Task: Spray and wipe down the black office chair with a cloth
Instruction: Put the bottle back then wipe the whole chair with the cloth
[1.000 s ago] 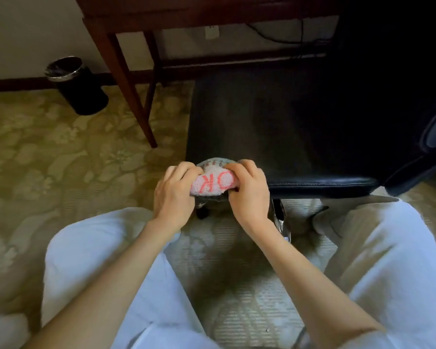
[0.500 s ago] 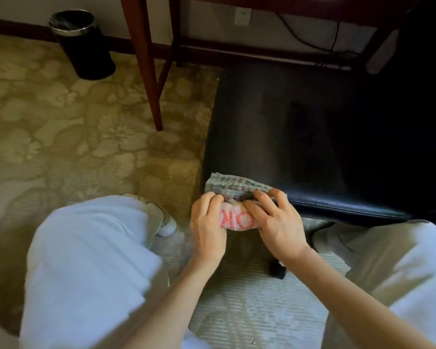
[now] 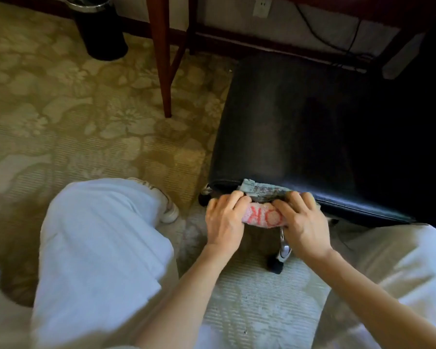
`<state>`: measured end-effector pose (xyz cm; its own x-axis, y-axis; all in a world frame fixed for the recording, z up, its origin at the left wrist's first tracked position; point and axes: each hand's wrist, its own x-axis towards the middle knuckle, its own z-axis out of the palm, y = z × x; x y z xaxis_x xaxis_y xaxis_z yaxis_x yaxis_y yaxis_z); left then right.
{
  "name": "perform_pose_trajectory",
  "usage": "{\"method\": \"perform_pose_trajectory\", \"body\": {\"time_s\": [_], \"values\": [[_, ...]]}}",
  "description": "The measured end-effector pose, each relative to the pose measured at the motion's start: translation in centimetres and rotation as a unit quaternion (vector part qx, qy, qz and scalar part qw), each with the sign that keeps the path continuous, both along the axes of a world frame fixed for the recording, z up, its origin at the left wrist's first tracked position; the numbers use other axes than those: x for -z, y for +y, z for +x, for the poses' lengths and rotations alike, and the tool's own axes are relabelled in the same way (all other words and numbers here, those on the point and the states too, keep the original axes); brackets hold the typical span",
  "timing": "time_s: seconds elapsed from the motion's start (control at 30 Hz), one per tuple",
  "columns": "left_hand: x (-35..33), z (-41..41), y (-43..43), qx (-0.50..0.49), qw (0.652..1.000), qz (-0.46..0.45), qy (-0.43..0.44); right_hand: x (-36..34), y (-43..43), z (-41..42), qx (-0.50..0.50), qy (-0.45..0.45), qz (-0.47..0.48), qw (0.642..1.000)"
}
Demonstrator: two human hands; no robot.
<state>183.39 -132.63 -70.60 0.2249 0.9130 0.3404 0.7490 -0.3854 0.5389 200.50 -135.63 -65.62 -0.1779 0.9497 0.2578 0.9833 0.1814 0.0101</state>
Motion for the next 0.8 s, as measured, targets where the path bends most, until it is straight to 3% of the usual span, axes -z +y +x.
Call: {"method": "perform_pose_trajectory", "body": {"time_s": [0.17, 0.33, 0.47, 0.6, 0.7, 0.8], "values": [[0.7, -4.1, 2.3, -0.120, 0.991, -0.057, -0.031, 1.0, 2.8, -6.5, -0.031, -0.012, -0.004, 0.999], [1.0, -5.5, 4.2, -0.132, 0.985, -0.063, -0.088, 1.2, 4.1, -9.1, -0.035, -0.010, -0.010, 0.999], [0.7, -4.2, 3.6, -0.089, 0.992, -0.060, -0.071, 0.6, 3.1, -6.3, -0.040, 0.024, -0.006, 0.999], [-0.8, -0.8, 2.4, 0.006, 1.000, 0.028, 0.002, -0.9, 1.1, -1.0, -0.007, 0.029, 0.010, 0.999], [-1.8, 3.6, 0.9, 0.097, 0.990, 0.095, 0.045, -1.9, -1.2, 4.4, 0.058, 0.014, -0.002, 0.998], [-2.7, 6.9, -0.7, 0.142, 0.980, 0.085, 0.108, -2.7, -2.4, 7.9, 0.076, -0.003, -0.031, 0.997]]}}
